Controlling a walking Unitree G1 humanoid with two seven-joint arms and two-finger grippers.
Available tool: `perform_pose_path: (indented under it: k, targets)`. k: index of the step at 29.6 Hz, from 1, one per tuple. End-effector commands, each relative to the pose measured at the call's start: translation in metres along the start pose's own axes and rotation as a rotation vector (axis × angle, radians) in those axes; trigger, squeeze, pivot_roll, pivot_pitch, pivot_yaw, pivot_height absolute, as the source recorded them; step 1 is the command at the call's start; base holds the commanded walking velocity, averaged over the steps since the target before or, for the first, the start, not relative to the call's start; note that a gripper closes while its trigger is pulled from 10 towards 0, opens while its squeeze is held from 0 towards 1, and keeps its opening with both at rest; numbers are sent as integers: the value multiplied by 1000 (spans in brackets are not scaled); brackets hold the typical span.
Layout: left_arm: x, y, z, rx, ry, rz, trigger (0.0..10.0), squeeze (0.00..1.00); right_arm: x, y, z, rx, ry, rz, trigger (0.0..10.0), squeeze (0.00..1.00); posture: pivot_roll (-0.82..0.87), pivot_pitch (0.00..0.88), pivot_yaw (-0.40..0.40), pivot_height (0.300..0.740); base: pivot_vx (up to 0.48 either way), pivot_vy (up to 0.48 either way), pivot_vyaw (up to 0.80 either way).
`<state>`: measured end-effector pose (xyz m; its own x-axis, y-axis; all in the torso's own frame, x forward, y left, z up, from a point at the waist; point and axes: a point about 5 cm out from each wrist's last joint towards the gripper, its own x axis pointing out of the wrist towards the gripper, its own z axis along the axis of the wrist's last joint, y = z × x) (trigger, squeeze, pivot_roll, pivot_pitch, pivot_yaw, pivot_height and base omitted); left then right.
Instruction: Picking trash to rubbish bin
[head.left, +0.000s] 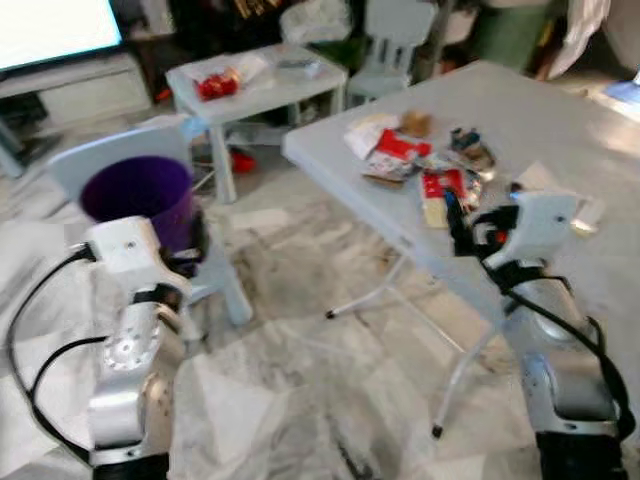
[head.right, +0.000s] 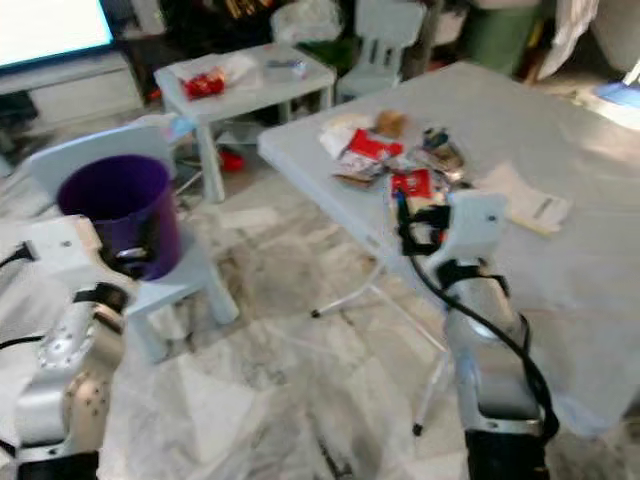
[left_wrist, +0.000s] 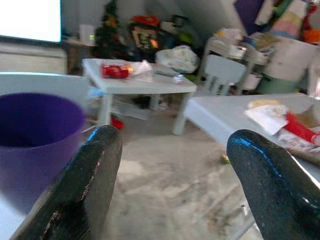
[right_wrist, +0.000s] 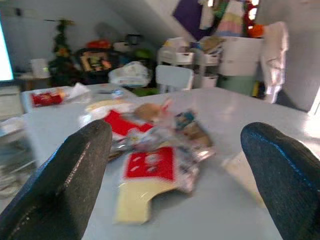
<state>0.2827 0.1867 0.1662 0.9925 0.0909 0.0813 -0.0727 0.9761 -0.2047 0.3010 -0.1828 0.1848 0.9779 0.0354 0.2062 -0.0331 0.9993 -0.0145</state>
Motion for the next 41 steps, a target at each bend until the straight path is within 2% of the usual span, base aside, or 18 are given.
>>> perform_pose_path:
  k: [1,15,19,24,27,29,31,38,39,41]
  targets:
    - [0,6,4,13,-9,20,10000,0,2,6,4,3,-15,17,10000,0,66,117,-46,740,428,0,-800]
    - [2,6,-3,19,36,16,10000,0,4,8,1,1,-5,29,10000,0,67,112,-48,740,414,0,-641]
    - [3,9,-6,12,62,38,10000,0,4,10,0,4,3,41,10000,0,68,111,-49,740,167,0,0]
    - [4,9,-6,9,70,36,10000,0,5,16,-3,40,46,68,10000,0,69,109,-50,740,0,0,0]
    - [5,5,-5,0,70,20,10000,0,8,18,-10,126,134,53,10000,0,69,109,-50,740,0,0,0]
    - [6,4,-5,-3,72,19,10000,0,9,17,-14,131,166,25,10000,0,67,106,-52,740,0,0,0]
    - [6,4,-5,-5,73,16,10000,0,10,20,-13,145,172,47,10000,0,67,105,-52,740,0,0,0]
    - [9,3,-9,-11,112,3,10000,0,11,27,-5,182,135,89,10000,0,65,106,-54,740,0,0,0]
    - [9,2,-14,-10,156,-15,10000,0,10,31,-1,185,79,130,10000,0,65,106,-54,740,0,0,0]
    - [9,3,-19,-9,194,-18,10000,0,7,34,1,194,74,159,10000,0,65,107,-55,740,0,0,0]
